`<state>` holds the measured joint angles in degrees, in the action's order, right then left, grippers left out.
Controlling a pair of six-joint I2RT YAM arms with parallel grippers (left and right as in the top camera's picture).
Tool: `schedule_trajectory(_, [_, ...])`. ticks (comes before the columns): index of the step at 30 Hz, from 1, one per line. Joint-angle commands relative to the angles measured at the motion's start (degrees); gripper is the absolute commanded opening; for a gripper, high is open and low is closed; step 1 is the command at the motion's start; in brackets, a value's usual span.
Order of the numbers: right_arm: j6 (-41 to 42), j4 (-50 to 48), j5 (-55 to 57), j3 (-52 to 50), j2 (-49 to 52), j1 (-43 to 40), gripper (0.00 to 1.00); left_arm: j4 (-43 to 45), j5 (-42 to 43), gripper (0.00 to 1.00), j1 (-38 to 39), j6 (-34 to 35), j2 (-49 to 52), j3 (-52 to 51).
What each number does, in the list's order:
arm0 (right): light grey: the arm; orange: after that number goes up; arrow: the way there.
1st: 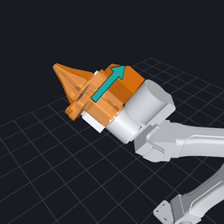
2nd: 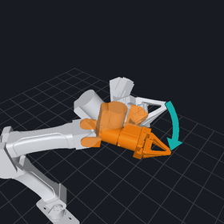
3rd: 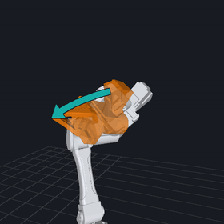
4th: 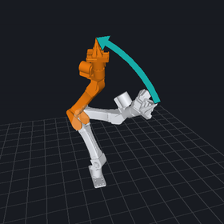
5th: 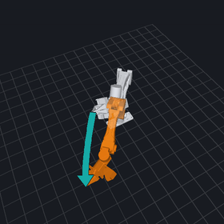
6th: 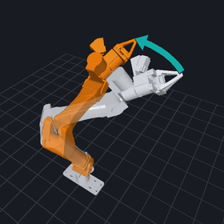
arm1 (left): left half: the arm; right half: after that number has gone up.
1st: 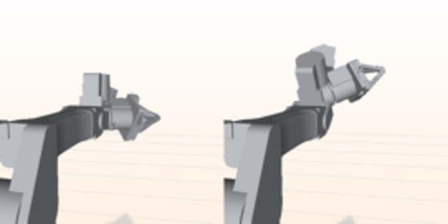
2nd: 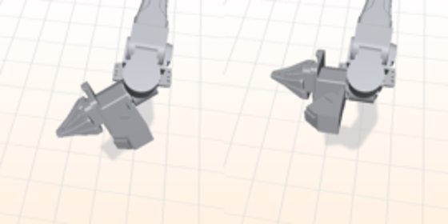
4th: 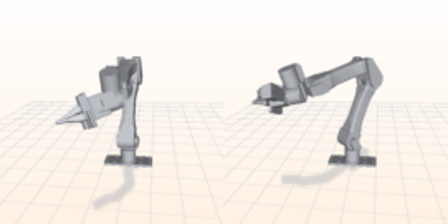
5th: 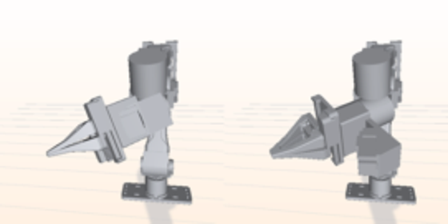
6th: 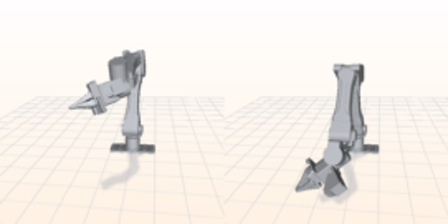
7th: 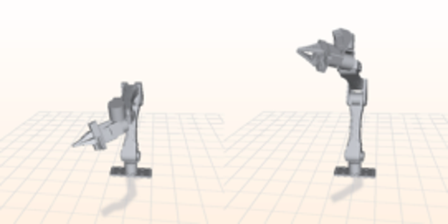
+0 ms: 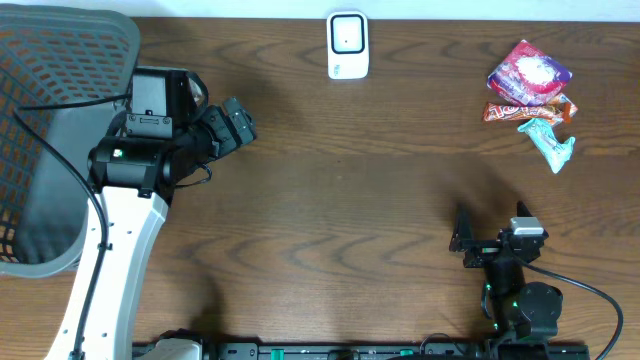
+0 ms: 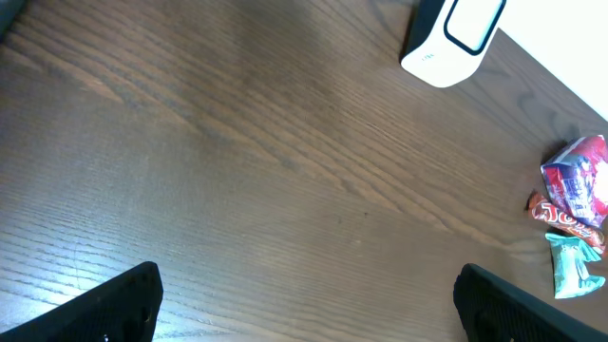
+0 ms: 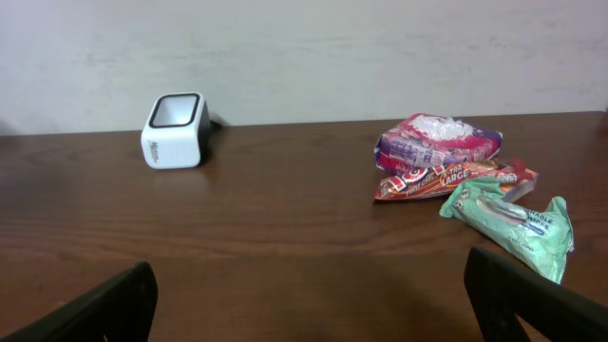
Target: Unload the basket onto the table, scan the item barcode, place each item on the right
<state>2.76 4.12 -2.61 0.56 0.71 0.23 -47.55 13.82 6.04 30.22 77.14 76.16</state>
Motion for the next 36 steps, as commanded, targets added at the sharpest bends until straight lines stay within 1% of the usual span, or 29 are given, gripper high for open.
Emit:
schedule_trajectory(1, [-0.04,0.11,0.59,-0.24,-0.39,-1.01,0.99,0.0,0.09,0.98,-0.24,0.09,-0.22,0.09])
schedule_trajectory(5, [-0.04,0.13,0.59,-0.24,-0.39,-0.98,0.99,-0.02,-0.33,0.98,-0.26,-0.48,-0.22,0.09])
schedule_trajectory(8, [-0.04,0.11,0.59,-0.24,-0.39,-1.01,0.99,-0.02,-3.39,0.98,-0.24,-4.31,-0.22,0.09])
schedule_trajectory(12, [-0.04,0.11,0.59,-0.24,-0.39,-0.98,0.99,-0.04,-3.37,0.98,-0.24,-4.28,-0.37,-0.02])
schedule_trajectory(16, [-0.04,0.11,0.59,-0.24,-0.39,-1.01,0.99,0.33,-4.17,0.98,-0.2,-5.33,-4.31,-4.44])
schedule_trajectory(18, [-0.04,0.13,0.59,-0.24,-0.39,-1.01,0.99,1.95,-6.54,0.98,-0.2,-5.73,-8.17,-9.14])
schedule_trajectory(21, [-0.04,0.11,0.59,-0.24,-0.39,-1.01,0.99,7.23,-6.97,0.98,-0.2,-9.49,-14.71,-17.42])
schedule_trajectory(24, [-0.04,0.11,0.59,-0.24,-0.39,-1.01,0.99,15.61,-6.75,0.98,-0.2,-14.19,-23.82,-27.96])
schedule_trajectory(25, [-0.04,0.11,0.59,-0.24,-0.39,-1.01,0.99,20.46,-6.78,0.98,-0.2,-16.98,-29.97,-34.01])
schedule_trajectory(30, [-0.04,0.11,0.59,-0.24,-0.39,-0.98,0.99,32.72,-6.86,0.98,-0.26,-24.2,-47.67,-48.83])
schedule_trajectory(32, [-0.04,0.11,0.59,-0.24,-0.39,-1.01,0.99,35.36,-7.02,0.98,-0.26,-28.35,-54.47,-53.59])
schedule_trajectory(34, [-0.04,0.11,0.59,-0.24,-0.39,-1.01,0.99,35.65,-7.1,0.98,-0.24,-33.09,-60.83,-57.44])
schedule_trajectory(36, [-0.04,0.11,0.59,-0.24,-0.39,-1.01,0.99,35.41,-7.04,0.98,-0.24,-33.81,-65.66,-60.24])
